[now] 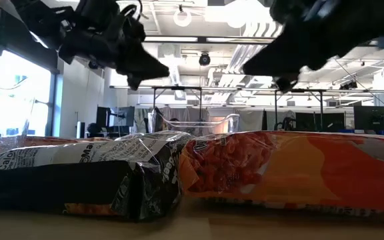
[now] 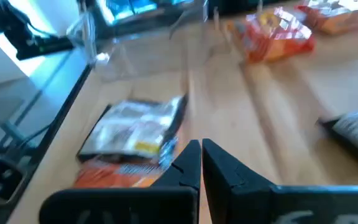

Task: Sort Maruchan noodles
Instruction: Put the middle left orange noodle pack into the bottom left transparent bin

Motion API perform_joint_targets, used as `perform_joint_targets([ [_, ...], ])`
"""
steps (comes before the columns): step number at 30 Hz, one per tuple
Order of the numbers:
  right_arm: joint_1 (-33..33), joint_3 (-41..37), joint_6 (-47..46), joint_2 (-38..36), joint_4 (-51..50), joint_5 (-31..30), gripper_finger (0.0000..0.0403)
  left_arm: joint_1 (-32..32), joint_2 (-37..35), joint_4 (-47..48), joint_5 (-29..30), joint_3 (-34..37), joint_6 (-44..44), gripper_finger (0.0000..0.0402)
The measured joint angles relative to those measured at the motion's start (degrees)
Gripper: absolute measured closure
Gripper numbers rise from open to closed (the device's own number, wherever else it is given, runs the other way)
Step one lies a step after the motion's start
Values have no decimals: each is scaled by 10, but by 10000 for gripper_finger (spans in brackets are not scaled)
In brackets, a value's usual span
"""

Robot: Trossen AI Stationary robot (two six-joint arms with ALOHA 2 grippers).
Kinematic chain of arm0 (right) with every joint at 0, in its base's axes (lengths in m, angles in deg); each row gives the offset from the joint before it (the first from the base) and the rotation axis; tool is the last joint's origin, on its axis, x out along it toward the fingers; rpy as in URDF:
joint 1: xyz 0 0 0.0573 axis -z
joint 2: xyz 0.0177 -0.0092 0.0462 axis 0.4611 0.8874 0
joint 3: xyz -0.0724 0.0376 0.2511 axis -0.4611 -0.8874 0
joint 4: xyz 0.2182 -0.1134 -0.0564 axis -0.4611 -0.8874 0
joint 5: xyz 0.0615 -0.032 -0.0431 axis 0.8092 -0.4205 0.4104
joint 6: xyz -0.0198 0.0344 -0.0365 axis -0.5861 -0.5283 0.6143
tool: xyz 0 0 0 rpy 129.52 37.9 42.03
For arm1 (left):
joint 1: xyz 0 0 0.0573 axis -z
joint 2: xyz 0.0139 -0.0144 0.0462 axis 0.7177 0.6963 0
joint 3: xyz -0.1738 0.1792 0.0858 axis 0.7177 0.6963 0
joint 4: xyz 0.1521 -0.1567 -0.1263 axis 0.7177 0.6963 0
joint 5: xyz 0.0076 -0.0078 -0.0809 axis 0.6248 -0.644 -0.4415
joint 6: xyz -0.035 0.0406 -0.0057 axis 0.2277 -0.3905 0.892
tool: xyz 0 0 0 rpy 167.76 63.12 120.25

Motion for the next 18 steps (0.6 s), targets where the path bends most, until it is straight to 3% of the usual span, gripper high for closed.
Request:
perform_joint_targets([
  [10,127,-10,114,0,20,121,403,-14,-107,526,93,-87,46,326],
  [14,170,-10,132,0,18,157,403,-7,-109,652,94,-94,106,326],
  [18,214,-10,164,0,18,182,403,-5,-97,713,102,-94,145,326],
])
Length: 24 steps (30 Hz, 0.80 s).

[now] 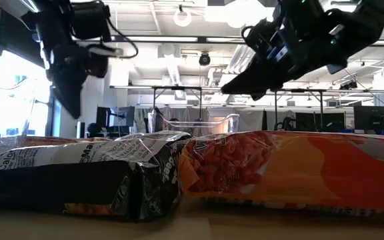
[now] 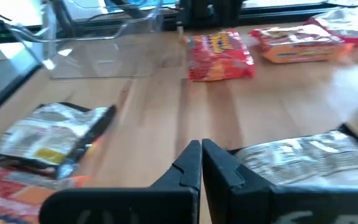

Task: Sort Maruchan noodles
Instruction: Put the middle left orange noodle pack into the bottom left transparent bin

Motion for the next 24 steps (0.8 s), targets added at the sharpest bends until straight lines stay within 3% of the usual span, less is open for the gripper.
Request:
perform_joint_targets([
  [6,60,0,34,0,2,38,403,0,18,7,9,0,15,316],
  [11,94,0,58,0,4,76,403,-6,41,38,4,0,4,282],
  [18,114,0,84,0,9,103,403,-32,77,80,6,0,-28,228],
  [24,117,0,97,0,10,105,403,-47,111,79,7,0,-56,207],
])
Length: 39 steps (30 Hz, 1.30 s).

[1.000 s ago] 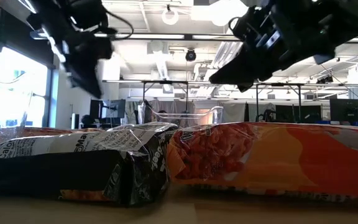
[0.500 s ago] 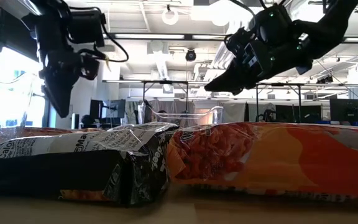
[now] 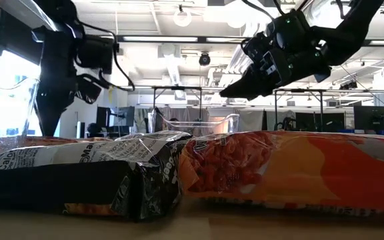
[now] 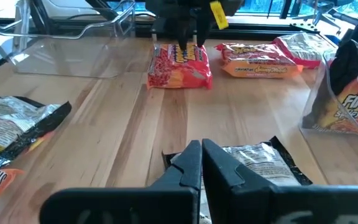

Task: Sort Maruchan noodles
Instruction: Put the middle left orange noodle pack into the bottom left transparent bin

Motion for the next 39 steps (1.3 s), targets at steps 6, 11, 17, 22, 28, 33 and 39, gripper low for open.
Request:
perform_joint_targets([
  [6,0,0,-2,0,0,0,403,0,43,-7,-17,-3,-38,228],
  [11,0,0,-3,0,0,0,403,0,55,-14,-20,-3,-56,284],
  [17,0,0,-31,0,4,-1,403,0,36,-33,-22,-1,-65,370],
  [22,0,0,-84,0,7,-39,389,2,0,-88,-16,2,-71,397],
  [28,0,0,-157,0,7,-48,324,27,-29,-167,-4,2,-95,401],
  [33,0,0,-230,0,7,-47,249,54,-29,-243,22,2,-95,401],
  [39,-1,0,-320,7,31,-47,168,74,-37,-316,72,2,-81,401],
])
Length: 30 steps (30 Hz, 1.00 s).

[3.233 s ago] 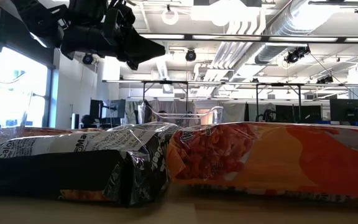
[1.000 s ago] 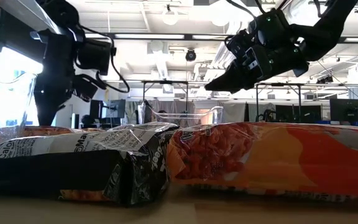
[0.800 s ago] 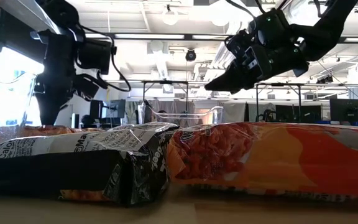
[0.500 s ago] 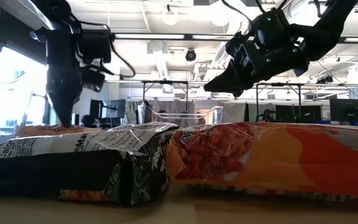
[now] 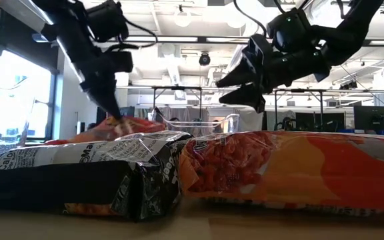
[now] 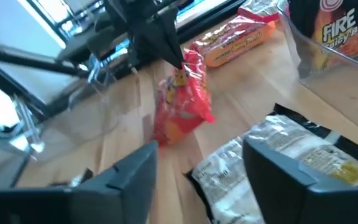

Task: Sort Maruchan noodles
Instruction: Put the middle left orange noodle pack into the bottom left transparent bin

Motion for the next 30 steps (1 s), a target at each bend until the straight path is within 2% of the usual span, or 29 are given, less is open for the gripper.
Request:
perform_joint_targets([
  [4,-2,0,-40,41,74,17,142,4,-18,-54,6,0,12,401],
  [10,-13,19,-68,160,219,22,137,4,-58,-113,25,-1,16,401],
  [20,-11,146,-65,338,364,25,137,6,-118,-183,30,-1,16,401],
  [26,0,219,-70,394,436,53,137,12,-146,-203,37,-1,9,401],
  [30,5,277,-73,415,455,100,137,20,-155,-206,54,-2,6,401],
])
